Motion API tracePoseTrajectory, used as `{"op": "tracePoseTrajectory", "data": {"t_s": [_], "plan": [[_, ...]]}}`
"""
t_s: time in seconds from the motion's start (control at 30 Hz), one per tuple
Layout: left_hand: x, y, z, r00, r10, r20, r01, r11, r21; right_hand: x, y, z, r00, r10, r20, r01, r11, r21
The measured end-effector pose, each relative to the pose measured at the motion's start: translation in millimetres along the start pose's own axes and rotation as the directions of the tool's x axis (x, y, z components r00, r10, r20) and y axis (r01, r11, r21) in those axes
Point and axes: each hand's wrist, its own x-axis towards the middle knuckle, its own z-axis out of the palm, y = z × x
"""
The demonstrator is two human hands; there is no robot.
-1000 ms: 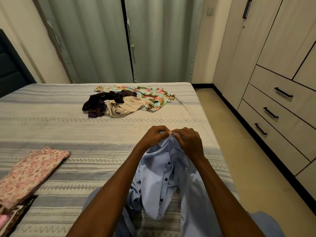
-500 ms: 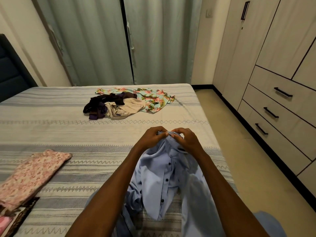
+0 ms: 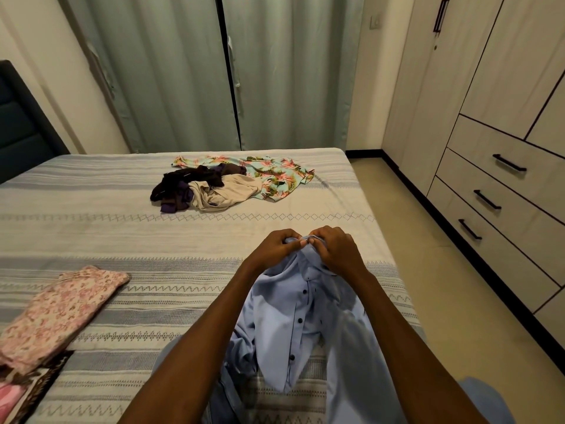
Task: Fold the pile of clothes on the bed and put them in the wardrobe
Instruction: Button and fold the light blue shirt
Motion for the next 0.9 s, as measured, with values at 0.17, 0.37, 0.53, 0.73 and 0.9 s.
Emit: {"op": "tracePoseTrajectory", "data": {"t_s": [0.17, 0.37, 0.53, 0.73, 0.9], "plan": [[-2, -2, 1, 1.0, -0.008, 0.001, 0.008, 0.999, -0.037, 2, 2, 2, 0.995, -0.007, 0.099, 0.005, 1.0, 0.018], [-1, -4, 5, 0.998, -0.049, 0.037, 0.053, 0.994, -0.1, 7, 2, 0, 0.982, -0.002, 0.188, -0.025, 0.99, 0.141], [7, 0, -5, 0.99, -0.06, 0.13, 0.063, 0.998, -0.018, 12, 9, -1, 0.967, 0.125, 0.223, -0.194, 0.928, 0.318], [25, -1, -11, 0.992, -0.105, -0.071, 0.106, 0.994, 0.014, 12, 10, 16, 0.968, 0.088, -0.235, -0.04, 0.978, 0.204], [45, 7, -8, 0.982, -0.144, -0.124, 0.134, 0.987, -0.09, -7, 5, 48, 0.963, 0.154, -0.223, -0.126, 0.983, 0.134]]}}
